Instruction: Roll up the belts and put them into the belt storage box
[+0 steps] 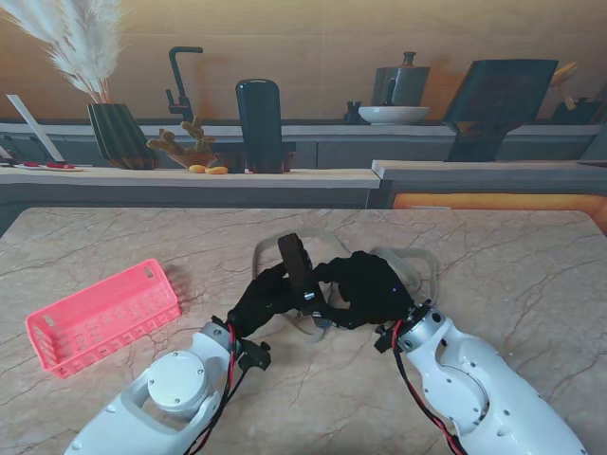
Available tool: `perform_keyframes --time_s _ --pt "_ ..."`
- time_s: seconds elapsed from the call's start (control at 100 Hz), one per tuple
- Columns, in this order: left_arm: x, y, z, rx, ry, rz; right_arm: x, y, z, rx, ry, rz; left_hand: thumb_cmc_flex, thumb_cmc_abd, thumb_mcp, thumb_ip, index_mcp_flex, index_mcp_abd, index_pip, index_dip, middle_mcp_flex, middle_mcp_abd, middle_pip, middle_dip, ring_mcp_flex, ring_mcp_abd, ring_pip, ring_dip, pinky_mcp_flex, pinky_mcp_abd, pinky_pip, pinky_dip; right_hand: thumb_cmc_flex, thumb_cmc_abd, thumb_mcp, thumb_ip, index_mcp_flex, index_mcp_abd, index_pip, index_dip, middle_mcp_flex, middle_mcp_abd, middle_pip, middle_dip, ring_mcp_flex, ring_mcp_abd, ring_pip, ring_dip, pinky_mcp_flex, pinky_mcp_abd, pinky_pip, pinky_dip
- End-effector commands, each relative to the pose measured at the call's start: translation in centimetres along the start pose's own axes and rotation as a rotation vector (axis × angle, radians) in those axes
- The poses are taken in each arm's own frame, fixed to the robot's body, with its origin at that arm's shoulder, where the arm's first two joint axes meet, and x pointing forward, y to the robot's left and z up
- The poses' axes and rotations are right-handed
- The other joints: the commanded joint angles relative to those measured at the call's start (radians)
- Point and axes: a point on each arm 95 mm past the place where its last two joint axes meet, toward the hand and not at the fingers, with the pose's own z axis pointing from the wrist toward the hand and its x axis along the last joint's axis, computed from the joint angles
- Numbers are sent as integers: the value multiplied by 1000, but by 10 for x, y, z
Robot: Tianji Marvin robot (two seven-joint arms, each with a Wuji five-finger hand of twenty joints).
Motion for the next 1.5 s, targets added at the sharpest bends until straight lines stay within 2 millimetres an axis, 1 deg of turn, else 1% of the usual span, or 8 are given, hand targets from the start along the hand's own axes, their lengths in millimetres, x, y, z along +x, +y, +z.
perform_keyframes --time_s 0.0,0.29,0.54,0.78,0.91,1.07,1.24,1.49 --pt "2 3 1 3 9 -9 4 2 -1 -10 -4 -1 72 174 49 77 98 -182 170 11 90 -36 152 5 32 0 24 9 4 -13 35 0 -38 37 3 44 -13 11 10 14 -26 -17 3 19 -25 -5 28 12 -21 7 -15 21" --pt "3 -2 1 27 17 38 -6 7 -12 -62 -74 -56 79 240 -32 81 174 -145 130 -52 58 11 199 -82 2 49 39 35 -37 18 39 5 -64 70 -11 61 -24 9 -3 33 -47 -17 6 21 -59 -6 44 9 -54 -2 -26 31" --pt "13 -24 -1 134 56 202 -15 -2 -14 -61 -123 -52 80 163 1 90 252 -130 120 -116 83 15 217 -59 24 42 71 53 -20 22 59 9 -71 84 -20 64 -25 10 -5 42 -56 -17 11 23 -87 -5 59 6 -84 -10 -35 42" --pt "30 -64 -11 211 33 402 -17 -8 -15 -53 -142 -31 79 119 64 79 245 -128 151 -132 96 17 200 13 24 42 95 74 -13 8 78 3 -76 94 -21 61 -14 17 -9 39 -46 -16 16 23 -90 0 71 3 -91 -6 -38 49" --pt "41 -94 -22 220 -4 583 -19 -10 -18 -44 -158 -33 82 114 74 79 240 -125 158 -126 100 16 205 35 30 48 117 92 2 5 107 14 -77 98 -22 56 -11 12 -5 37 -43 -16 16 23 -89 1 73 1 -92 -4 -38 51" --pt "55 -126 -41 263 -16 758 -24 -14 -20 -30 -189 -26 80 105 96 77 240 -116 164 -118 103 28 211 61 37 65 154 122 37 44 194 67 -76 101 -23 51 -6 11 2 33 -39 -12 16 23 -90 7 77 0 -94 -2 -39 54" --pt "68 -142 -67 290 -27 907 -27 -16 -20 -14 -199 -24 85 101 104 79 241 -104 162 -114 99 36 208 78 26 88 166 151 200 88 415 171 -74 101 -24 47 -3 11 7 28 -34 -13 16 24 -89 8 80 -1 -96 1 -37 59" --pt "68 -160 -105 279 -159 1178 -27 -18 -20 -5 -206 -20 86 95 109 78 249 -90 155 -111 107 46 223 84 61 100 235 212 246 76 519 194 -72 101 -24 45 -1 11 14 21 -31 -13 16 24 -89 9 82 -3 -97 1 -35 63"
